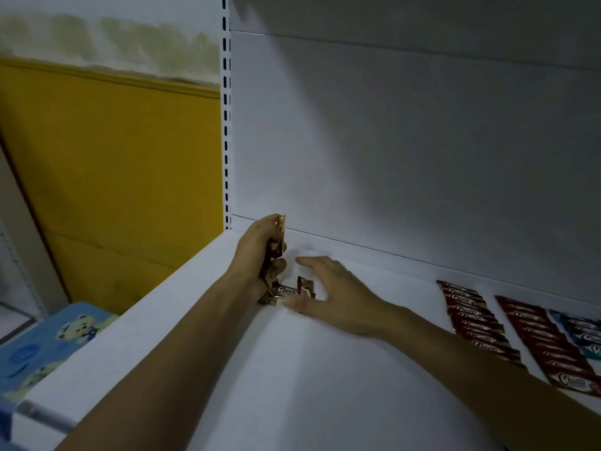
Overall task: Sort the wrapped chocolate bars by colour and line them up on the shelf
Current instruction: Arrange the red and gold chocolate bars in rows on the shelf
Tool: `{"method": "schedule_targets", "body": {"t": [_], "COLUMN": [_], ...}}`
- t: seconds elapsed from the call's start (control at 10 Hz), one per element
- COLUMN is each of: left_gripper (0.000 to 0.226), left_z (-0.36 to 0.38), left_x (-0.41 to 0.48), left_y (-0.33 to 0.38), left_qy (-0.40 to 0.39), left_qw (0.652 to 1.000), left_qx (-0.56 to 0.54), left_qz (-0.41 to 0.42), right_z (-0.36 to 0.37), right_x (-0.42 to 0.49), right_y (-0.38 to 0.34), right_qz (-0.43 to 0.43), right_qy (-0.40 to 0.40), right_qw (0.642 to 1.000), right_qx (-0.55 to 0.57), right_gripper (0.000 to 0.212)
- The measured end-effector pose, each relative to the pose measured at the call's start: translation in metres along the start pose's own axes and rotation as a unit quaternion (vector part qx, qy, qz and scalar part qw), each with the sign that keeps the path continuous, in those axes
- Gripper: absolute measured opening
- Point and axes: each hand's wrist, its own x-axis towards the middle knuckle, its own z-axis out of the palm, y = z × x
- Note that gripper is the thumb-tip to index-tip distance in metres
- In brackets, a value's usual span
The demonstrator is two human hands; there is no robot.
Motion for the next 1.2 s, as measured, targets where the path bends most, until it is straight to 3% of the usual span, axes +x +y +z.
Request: {"method": "schedule_targets", "body": {"t": [0.1, 0.2, 0.3, 0.4, 0.6, 0.7, 0.8, 0.9, 1.0, 1.1, 1.2], "left_gripper": [0.008, 0.011, 0.024, 0.017, 0.016, 0.018, 0.018, 0.023, 0.017, 0.025, 0.042], "left_z": [-0.005, -0.010, -0.011, -0.010, -0.008, -0.005, 0.000, 0.008, 0.016, 0.026, 0.037], "left_x": [0.001, 0.001, 0.002, 0.002, 0.003, 0.001, -0.003, -0.007, -0.012, -0.020, -0.039], "left_y": [0.001, 0.002, 0.006, 0.004, 0.003, 0.001, -0.007, -0.011, -0.012, -0.024, -0.020], "left_qy": [0.006, 0.033, 0.044, 0.044, 0.031, 0.022, 0.035, 0.049, 0.041, 0.010, -0.031], "left_qw": [0.991, 0.983, 0.982, 0.986, 0.980, 0.980, 0.992, 0.990, 0.978, 0.978, 0.982], "left_qx": [-0.120, -0.168, -0.173, -0.139, -0.179, -0.168, -0.050, 0.094, 0.199, 0.209, 0.177], "left_qz": [-0.052, -0.070, -0.062, -0.079, -0.084, -0.105, -0.114, -0.088, -0.042, -0.014, -0.062], "right_z": [0.013, 0.026, 0.031, 0.030, 0.027, 0.023, 0.019, 0.013, -0.009, -0.023, -0.016], "right_x": [0.012, 0.023, 0.025, 0.026, 0.024, 0.021, 0.014, 0.008, 0.013, 0.022, 0.031], "right_y": [-0.011, -0.018, -0.014, -0.012, -0.004, -0.005, -0.003, 0.000, -0.010, -0.027, -0.050], "right_qz": [-0.032, -0.082, -0.096, -0.118, -0.090, -0.086, -0.057, 0.048, 0.217, 0.252, 0.191], "right_qy": [-0.026, 0.021, 0.092, 0.131, 0.139, 0.133, 0.132, 0.163, 0.277, 0.322, 0.358], "right_qw": [0.999, 0.996, 0.991, 0.978, 0.975, 0.975, 0.978, 0.984, 0.896, 0.798, 0.836], "right_qx": [0.006, -0.006, -0.025, -0.111, -0.148, -0.156, -0.150, -0.051, 0.271, 0.442, 0.369], "right_gripper": [0.082, 0.040, 0.031, 0.029, 0.030, 0.040, 0.034, 0.018, 0.021, 0.024, 0.022]}}
